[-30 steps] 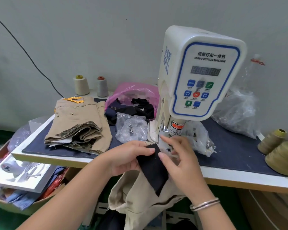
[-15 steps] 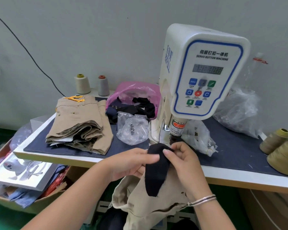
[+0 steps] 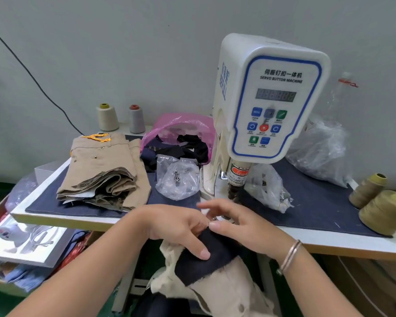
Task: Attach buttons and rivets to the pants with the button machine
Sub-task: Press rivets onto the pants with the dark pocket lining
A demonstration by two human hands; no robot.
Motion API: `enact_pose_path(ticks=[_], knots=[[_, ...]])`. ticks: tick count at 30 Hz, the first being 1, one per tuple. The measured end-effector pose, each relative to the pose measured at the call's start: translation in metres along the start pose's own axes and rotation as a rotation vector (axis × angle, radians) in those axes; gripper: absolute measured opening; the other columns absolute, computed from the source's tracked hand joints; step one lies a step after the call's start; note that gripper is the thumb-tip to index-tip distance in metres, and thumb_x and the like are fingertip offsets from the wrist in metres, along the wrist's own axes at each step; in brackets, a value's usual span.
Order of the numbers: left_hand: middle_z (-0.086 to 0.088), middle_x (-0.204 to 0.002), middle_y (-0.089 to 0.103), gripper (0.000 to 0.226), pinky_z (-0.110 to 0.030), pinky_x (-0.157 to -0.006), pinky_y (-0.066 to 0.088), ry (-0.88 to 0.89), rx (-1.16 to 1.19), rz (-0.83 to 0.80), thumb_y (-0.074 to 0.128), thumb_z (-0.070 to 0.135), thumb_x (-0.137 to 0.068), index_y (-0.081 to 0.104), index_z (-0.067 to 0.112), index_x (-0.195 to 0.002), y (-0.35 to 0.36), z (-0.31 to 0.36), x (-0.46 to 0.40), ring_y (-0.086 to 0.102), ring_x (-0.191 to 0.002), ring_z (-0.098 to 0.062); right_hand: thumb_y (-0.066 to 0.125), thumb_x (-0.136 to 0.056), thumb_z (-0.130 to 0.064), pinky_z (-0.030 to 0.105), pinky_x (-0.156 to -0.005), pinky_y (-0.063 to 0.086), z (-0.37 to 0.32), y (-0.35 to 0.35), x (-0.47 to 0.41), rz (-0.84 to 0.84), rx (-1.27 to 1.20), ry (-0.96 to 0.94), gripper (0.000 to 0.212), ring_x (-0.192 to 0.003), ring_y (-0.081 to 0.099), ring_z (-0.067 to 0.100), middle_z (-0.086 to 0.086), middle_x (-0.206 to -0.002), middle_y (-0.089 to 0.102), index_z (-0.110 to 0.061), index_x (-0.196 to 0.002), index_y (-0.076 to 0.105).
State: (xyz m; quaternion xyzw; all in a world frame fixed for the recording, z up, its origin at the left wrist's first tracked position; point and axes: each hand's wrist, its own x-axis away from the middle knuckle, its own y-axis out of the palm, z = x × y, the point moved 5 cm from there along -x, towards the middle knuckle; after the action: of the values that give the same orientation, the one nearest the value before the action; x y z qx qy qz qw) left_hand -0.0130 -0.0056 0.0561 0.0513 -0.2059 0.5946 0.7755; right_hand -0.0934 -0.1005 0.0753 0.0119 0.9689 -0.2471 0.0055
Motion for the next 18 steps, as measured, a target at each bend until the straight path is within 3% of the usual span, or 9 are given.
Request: enact_pose_path(ticks=[2,3,4,6,8,10,13,15,18], knots=[[-0.007,-0.093,0.065,0.028,-0.027,-0.079,0.050,-0.014,0.024,-0.049,0.061,0.006,-0.085,0.059,0.000,-0.112,0.000,0.002,0.002,0.062,-0.087,-0.021,0.059,-0.091,-0.029,0.018,-0.073,0.041,0.008,-0.003,-0.002,-0.077,0.030,0.070,0.012,-0.074,0.053,-0.001,-0.010,-0.077,0.057,-0.019,-0.088,0.065],[-0.005,-0.095,0.066,0.028,-0.022,-0.077,0.052,-0.020,0.059,-0.078,0.060,0.003,-0.086,0.059,0.005,-0.115,0.000,0.002,0.003,0.065,-0.086,-0.015,0.060,-0.090,-0.029,0.021,-0.065,0.037,0.012,-0.005,0.000,-0.094,0.046,0.079,0.025,-0.065,0.047,0.003,-0.002,-0.069,0.051,-0.010,-0.074,0.061],[-0.003,-0.096,0.068,0.028,-0.021,-0.076,0.052,-0.023,0.091,-0.093,0.059,0.002,-0.087,0.060,0.009,-0.114,-0.001,0.001,0.005,0.067,-0.084,-0.011,0.061,-0.088,-0.031,0.023,-0.063,0.034,0.015,-0.008,0.002,-0.093,0.076,0.086,0.035,-0.063,0.044,0.008,0.005,-0.068,0.046,-0.005,-0.065,0.055],[-0.003,-0.097,0.070,0.023,-0.025,-0.082,0.054,-0.035,0.110,-0.046,0.060,0.004,-0.088,0.062,0.013,-0.109,-0.008,-0.003,0.005,0.067,-0.085,-0.012,0.063,-0.079,-0.034,0.024,-0.072,0.038,0.019,-0.018,0.007,0.001,0.069,0.065,0.034,-0.073,0.050,0.015,0.010,-0.078,0.051,-0.012,-0.056,0.051],[-0.011,-0.108,0.068,0.025,-0.036,-0.095,0.050,-0.062,0.076,0.015,0.063,0.006,-0.089,0.062,0.005,-0.114,-0.016,-0.014,0.002,0.065,-0.097,-0.020,0.062,-0.077,-0.031,0.019,-0.084,0.039,0.025,-0.025,0.010,0.111,-0.059,0.061,0.025,-0.090,0.058,0.015,0.006,-0.092,0.063,-0.018,-0.056,0.057],[-0.014,-0.114,0.068,0.030,-0.040,-0.100,0.048,-0.103,-0.001,0.059,0.065,0.011,-0.090,0.061,0.001,-0.118,-0.019,-0.026,-0.001,0.064,-0.101,-0.022,0.064,-0.082,-0.031,0.025,-0.078,0.039,0.036,-0.027,0.014,0.155,-0.137,0.063,0.029,-0.075,0.052,0.015,0.008,-0.074,0.060,-0.013,-0.060,0.058],[-0.001,-0.088,0.066,0.023,-0.030,-0.085,0.050,-0.093,-0.077,0.240,0.066,0.026,-0.090,0.064,0.004,-0.096,-0.030,-0.043,-0.003,0.061,-0.083,-0.013,0.062,-0.084,-0.036,0.019,-0.062,0.031,0.053,-0.029,0.020,0.162,-0.142,0.103,0.035,-0.061,0.037,0.005,-0.012,-0.055,0.038,-0.027,-0.053,0.050],[0.001,-0.075,0.053,0.034,-0.021,-0.072,0.041,-0.080,-0.081,0.343,0.065,0.032,-0.090,0.055,0.001,-0.083,-0.037,-0.052,-0.003,0.050,-0.072,-0.012,0.060,-0.086,-0.032,0.019,-0.057,0.030,0.070,-0.031,0.022,0.140,-0.136,0.165,0.033,-0.059,0.037,0.006,-0.014,-0.056,0.042,-0.030,-0.054,0.055],[0.012,-0.062,0.042,0.037,-0.013,-0.057,0.033,-0.060,-0.109,0.383,0.063,0.036,-0.091,0.046,0.018,-0.064,-0.040,-0.056,-0.009,0.040,-0.058,-0.005,0.059,-0.092,-0.020,0.020,-0.061,0.035,0.091,-0.033,0.020,0.123,-0.160,0.244,0.033,-0.061,0.044,0.008,-0.012,-0.061,0.051,-0.028,-0.060,0.063]])
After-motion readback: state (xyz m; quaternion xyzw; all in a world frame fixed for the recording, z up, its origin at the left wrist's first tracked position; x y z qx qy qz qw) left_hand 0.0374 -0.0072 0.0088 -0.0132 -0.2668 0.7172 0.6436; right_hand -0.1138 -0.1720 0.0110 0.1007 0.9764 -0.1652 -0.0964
